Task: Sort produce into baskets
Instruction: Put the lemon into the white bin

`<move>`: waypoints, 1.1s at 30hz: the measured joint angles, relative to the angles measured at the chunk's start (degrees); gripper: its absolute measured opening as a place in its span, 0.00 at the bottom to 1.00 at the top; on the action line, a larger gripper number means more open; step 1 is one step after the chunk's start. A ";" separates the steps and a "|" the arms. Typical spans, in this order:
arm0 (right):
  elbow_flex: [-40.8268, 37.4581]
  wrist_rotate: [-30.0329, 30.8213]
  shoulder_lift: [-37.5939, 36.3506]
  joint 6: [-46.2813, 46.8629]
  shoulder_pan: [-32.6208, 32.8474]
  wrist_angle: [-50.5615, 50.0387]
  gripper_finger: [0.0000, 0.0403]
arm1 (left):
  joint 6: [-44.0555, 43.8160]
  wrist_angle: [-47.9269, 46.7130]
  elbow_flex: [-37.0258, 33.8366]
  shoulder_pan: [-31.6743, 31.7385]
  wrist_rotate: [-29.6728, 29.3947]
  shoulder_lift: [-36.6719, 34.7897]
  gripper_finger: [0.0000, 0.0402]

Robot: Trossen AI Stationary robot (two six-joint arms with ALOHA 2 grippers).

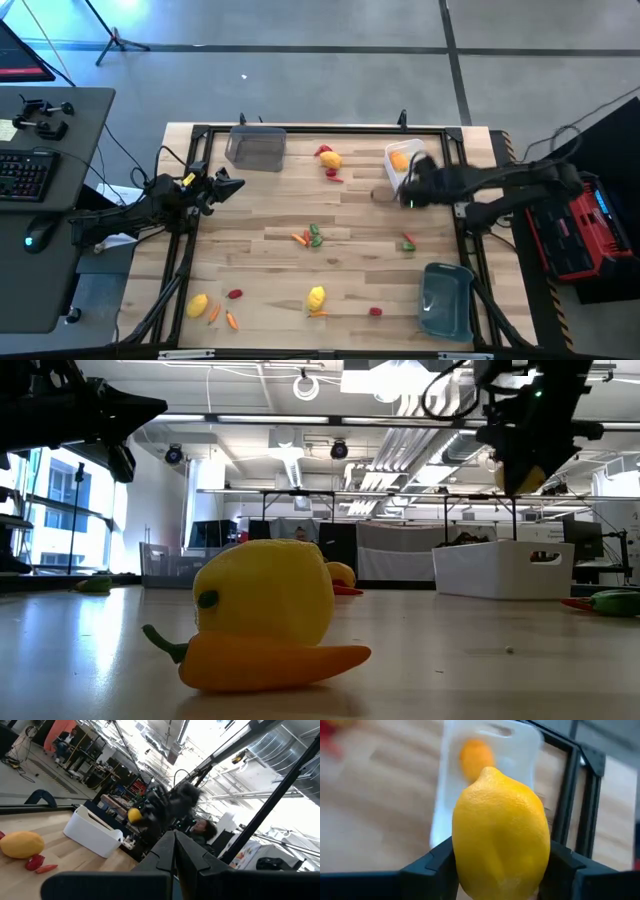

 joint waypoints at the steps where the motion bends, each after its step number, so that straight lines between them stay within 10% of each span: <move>1: -0.66 -0.59 -0.94 -1.20 -2.78 2.39 0.50 | 0.00 0.00 -0.02 0.00 0.00 -0.01 0.00; 21: -4.11 -11.33 -1.44 -7.43 -18.29 17.52 0.53 | 0.00 0.00 0.01 0.00 -0.01 0.00 0.00; 33: -2.99 -11.37 -1.81 -0.97 -23.67 17.58 0.96 | 0.00 0.00 0.01 -0.01 0.00 0.01 0.00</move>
